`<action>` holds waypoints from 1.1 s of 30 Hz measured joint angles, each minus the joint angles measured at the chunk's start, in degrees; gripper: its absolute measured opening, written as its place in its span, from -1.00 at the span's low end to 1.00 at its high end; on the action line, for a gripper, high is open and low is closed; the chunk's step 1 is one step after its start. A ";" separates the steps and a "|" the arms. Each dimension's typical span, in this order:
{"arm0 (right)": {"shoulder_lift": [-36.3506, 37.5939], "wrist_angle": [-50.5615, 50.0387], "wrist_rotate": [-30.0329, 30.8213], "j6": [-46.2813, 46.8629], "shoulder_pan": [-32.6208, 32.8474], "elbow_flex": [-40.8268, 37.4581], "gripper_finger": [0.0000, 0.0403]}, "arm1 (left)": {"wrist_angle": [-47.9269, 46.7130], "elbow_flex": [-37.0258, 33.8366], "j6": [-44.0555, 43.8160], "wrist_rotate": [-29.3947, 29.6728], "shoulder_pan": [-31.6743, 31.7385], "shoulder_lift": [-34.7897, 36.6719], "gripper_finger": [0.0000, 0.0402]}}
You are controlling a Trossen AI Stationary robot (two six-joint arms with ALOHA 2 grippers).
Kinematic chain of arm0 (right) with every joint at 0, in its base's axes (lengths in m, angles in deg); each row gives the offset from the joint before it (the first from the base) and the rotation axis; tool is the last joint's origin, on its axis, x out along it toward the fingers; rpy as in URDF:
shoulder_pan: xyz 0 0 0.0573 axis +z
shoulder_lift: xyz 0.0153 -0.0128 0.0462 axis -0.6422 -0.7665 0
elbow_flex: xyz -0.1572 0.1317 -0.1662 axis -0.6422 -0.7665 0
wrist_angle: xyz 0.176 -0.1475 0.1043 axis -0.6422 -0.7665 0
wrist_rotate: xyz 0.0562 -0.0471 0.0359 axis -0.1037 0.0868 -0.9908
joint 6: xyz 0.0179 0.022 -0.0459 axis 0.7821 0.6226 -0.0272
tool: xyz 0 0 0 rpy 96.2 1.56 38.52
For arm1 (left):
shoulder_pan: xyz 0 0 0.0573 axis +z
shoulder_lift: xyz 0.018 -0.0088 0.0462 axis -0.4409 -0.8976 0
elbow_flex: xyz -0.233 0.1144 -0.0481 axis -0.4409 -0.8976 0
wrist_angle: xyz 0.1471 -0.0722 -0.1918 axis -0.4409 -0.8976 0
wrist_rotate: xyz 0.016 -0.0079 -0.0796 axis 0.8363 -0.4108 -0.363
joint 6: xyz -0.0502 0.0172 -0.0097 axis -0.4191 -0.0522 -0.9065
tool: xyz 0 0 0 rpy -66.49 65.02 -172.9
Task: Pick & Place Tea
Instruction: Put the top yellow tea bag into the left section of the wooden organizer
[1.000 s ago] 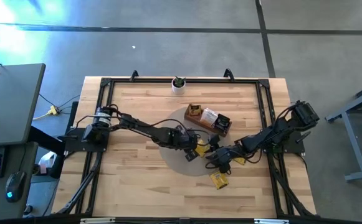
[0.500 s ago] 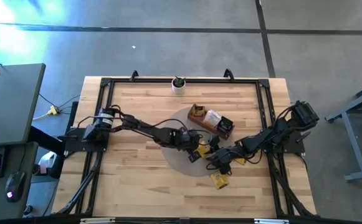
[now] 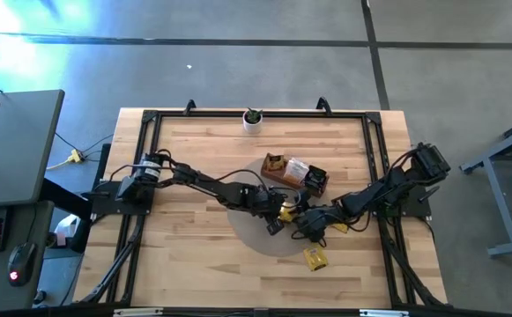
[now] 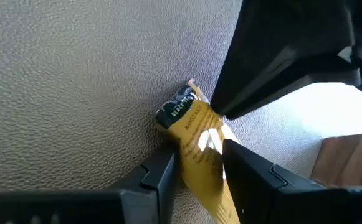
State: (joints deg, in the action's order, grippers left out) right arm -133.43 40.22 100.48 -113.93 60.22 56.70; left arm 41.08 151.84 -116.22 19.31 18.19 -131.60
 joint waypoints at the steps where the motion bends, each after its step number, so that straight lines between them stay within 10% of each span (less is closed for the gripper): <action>1: 0.01 0.31 -0.10 -0.62 0.19 0.00 -0.39 | -0.09 0.00 0.00 0.11 0.02 0.00 -0.72; 21: 0.02 3.90 5.08 4.59 5.91 0.07 -0.96 | -1.53 -0.11 -1.43 -2.60 1.55 0.85 -0.72; 33: 14.90 7.23 29.57 9.91 3.60 0.09 -0.95 | -17.11 -0.20 4.17 9.58 0.13 20.23 -0.72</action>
State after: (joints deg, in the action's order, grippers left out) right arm -118.53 47.45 130.06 -104.02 63.81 56.79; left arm 23.96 151.64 -112.05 28.88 18.32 -111.37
